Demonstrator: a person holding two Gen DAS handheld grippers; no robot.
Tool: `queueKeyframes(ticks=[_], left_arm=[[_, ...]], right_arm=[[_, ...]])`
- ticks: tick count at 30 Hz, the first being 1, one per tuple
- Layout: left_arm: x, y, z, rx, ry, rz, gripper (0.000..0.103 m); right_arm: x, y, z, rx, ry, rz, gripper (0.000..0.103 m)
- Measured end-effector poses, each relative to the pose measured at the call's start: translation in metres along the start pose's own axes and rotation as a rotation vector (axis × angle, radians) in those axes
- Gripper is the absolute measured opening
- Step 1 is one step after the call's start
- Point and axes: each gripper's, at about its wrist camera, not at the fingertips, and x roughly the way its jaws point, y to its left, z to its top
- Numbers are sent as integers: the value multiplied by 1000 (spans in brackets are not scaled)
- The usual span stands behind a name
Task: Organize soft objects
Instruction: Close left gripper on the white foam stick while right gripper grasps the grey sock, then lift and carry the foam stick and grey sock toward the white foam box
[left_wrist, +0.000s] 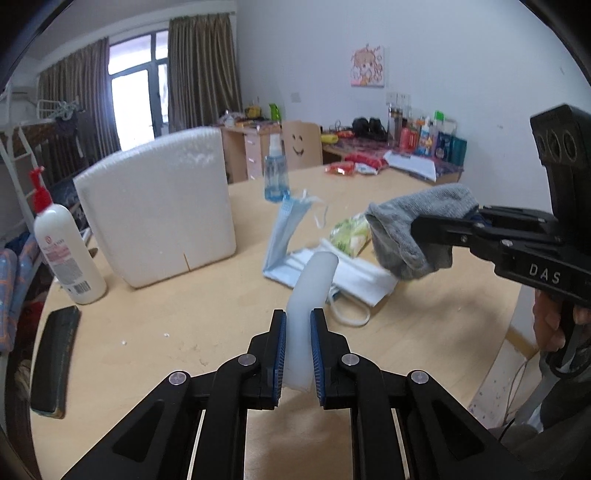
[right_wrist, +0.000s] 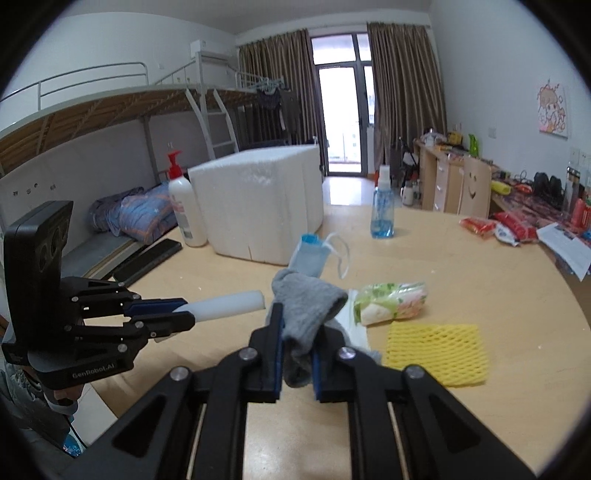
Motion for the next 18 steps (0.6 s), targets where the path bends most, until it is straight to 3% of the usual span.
queueKeyframes(ticks=[11,18], left_arm=[[-43,-17,7,-11,-113,30,14],[-73,-24,9,-77,-190,79,15]], right_arm=[[-41,11,2,-26,-91,-8,15],[-66,17,1,-27,-152,-10,15]])
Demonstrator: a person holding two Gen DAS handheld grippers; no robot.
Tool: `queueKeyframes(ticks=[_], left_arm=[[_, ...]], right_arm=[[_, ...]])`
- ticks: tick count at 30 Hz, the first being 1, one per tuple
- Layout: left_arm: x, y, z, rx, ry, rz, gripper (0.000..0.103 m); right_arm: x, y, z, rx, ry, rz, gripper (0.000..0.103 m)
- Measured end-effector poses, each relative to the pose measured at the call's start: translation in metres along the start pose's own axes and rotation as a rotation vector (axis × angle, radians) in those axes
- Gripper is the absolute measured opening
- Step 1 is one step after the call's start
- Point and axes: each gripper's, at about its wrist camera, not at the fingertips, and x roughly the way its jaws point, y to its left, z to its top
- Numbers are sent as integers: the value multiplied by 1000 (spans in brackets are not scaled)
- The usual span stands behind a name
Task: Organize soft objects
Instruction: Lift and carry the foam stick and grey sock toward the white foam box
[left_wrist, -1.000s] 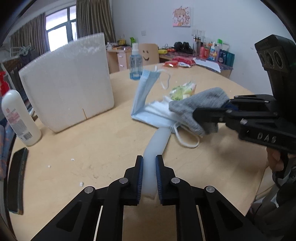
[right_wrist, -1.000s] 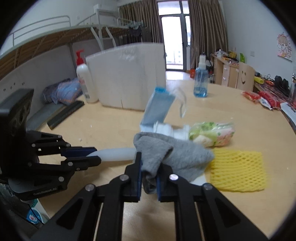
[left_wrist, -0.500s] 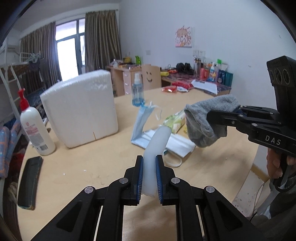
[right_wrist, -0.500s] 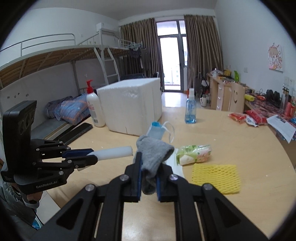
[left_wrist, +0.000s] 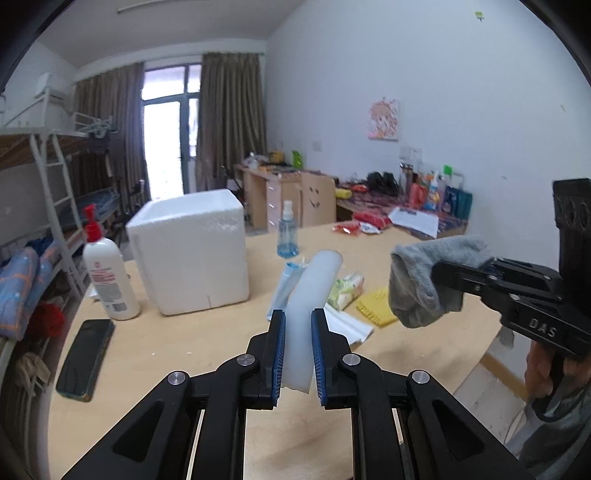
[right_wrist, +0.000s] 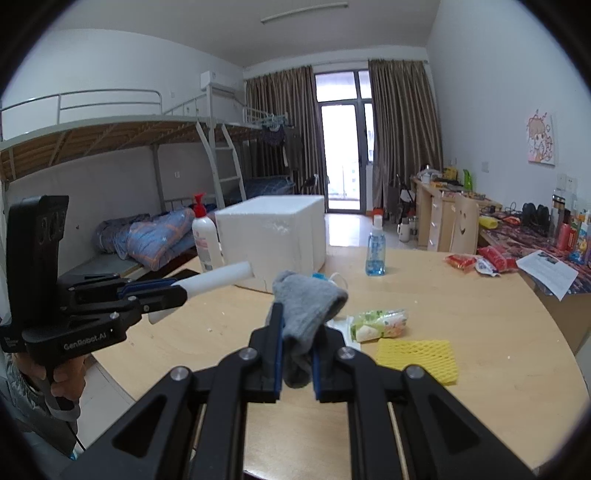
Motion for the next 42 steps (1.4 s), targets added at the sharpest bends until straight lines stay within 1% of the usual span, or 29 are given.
queueKeyframes(ticks=[3,6,9,11,14,16,20,22,24,28,32,34,38,42], left_arm=[[-16,-6,0,-5,-53,62,15],[-33,-15,1,4,-104,86,15],[-46,-25,1,18,-136,88,15],[-56,-30,0,16,-166,114,15],[-67,-36,-3,20,-214,182,16],[-72,-37,-4,14,-230,208,16],[-82,-34,-7,-23,-269,293,16],[-87,-31,-8,-33,-284,320,16],[-92,-29,-8,-46,-310,370,16],[-98,-27,-10,-56,-331,418,16],[-100,-25,-11,-70,-349,492,16],[-101,-21,-13,-78,-347,507,16],[-96,-17,-13,-83,-332,521,16],[-92,-13,-15,-81,-319,533,16]], right_arm=[[-14,3,-1,-6,-50,9,15],[-25,7,-2,-20,-91,0,15],[-34,9,-3,-14,-114,-8,15],[-39,8,-5,-2,-128,-15,15],[-47,11,-7,4,-147,-12,15],[-52,15,-9,-3,-154,-18,15],[-60,26,-10,-27,-176,-38,15],[-63,29,-10,-36,-190,-42,15],[-65,33,-11,-43,-203,-49,15],[-66,40,-12,-37,-227,-57,15],[-61,46,-10,-46,-232,-45,15],[-57,50,-9,-58,-228,-26,15],[-50,61,-10,-82,-220,-28,15],[-42,66,-12,-93,-201,-9,15]])
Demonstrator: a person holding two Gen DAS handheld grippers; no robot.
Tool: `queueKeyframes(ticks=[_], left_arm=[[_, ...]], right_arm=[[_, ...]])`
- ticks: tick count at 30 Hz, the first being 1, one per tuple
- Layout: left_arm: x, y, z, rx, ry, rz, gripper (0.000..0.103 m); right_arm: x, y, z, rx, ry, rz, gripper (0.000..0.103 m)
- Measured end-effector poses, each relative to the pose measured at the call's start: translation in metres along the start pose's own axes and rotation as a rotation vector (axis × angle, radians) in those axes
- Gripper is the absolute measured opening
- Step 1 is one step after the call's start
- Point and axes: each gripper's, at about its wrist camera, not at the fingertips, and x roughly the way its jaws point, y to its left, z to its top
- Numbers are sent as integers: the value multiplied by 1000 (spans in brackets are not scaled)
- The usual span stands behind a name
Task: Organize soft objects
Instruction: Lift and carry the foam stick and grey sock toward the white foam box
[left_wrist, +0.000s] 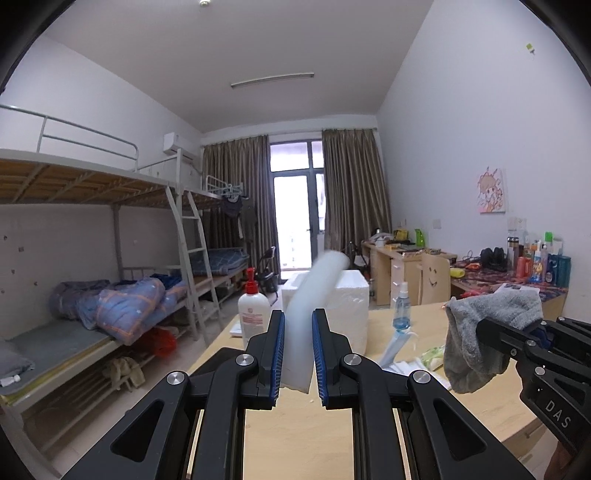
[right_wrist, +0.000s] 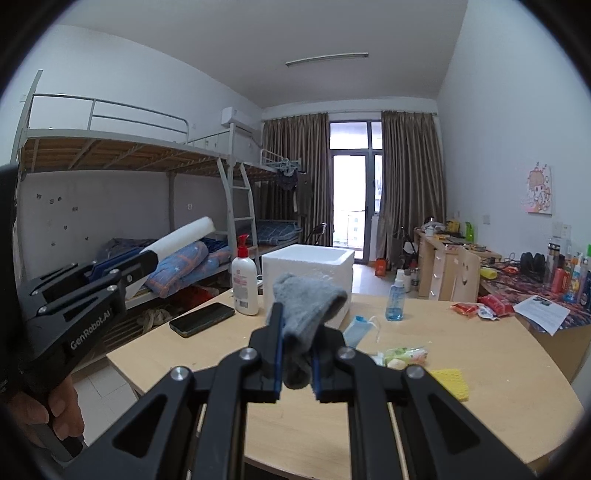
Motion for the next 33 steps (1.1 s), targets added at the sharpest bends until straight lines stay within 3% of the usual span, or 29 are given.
queueKeyframes(ticks=[33], left_arm=[[71,3,15,20,92,-33,16]], right_arm=[[64,-13,26,20,65,30,15]])
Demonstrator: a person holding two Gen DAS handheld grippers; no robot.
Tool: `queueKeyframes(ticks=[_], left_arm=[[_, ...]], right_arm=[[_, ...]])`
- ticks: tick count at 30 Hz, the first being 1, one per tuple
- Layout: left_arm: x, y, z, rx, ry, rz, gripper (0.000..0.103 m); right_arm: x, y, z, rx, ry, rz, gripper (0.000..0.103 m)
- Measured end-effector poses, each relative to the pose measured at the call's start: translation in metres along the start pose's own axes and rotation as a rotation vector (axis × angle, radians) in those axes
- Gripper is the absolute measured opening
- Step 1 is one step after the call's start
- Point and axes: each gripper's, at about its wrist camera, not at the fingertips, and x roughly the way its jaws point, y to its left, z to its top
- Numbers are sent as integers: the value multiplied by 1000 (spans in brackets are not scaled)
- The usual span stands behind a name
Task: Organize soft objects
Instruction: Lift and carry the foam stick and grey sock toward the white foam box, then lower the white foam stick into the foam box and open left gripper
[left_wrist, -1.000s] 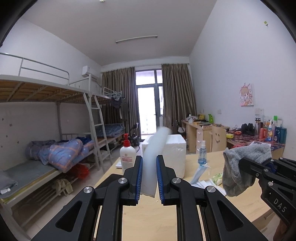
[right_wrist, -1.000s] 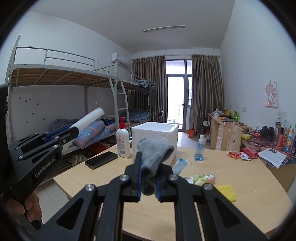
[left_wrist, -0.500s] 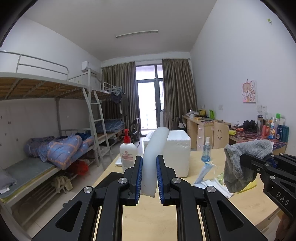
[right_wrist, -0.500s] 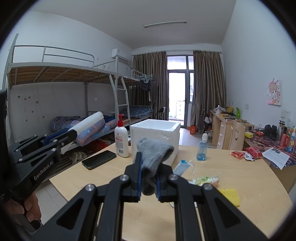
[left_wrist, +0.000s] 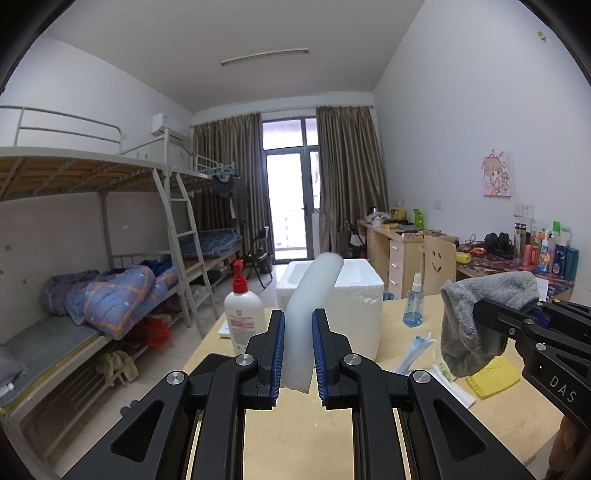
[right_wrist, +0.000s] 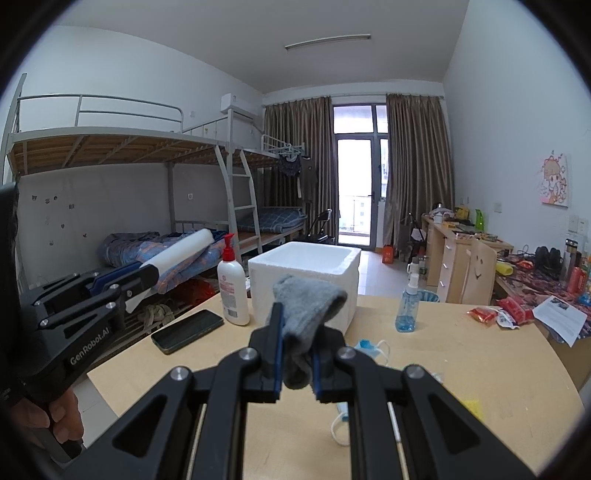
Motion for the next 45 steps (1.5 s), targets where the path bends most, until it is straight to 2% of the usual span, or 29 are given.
queueKeyframes(ticks=[14,20,33,45], left_arm=[[44,-6,25,18,18,-26,16],[62,-4,33,-2,44,-70,16],[101,-7,58,1,70,-61,16],[134,-8,76,0,62,-28,16]], right_arm=[[36,-17,24,-10,23,-6,15],[52,-25,35,1,20,-1,15],[89,-30,67,-47,23,33,15],[122,-35,88,-92,-2,72,15]])
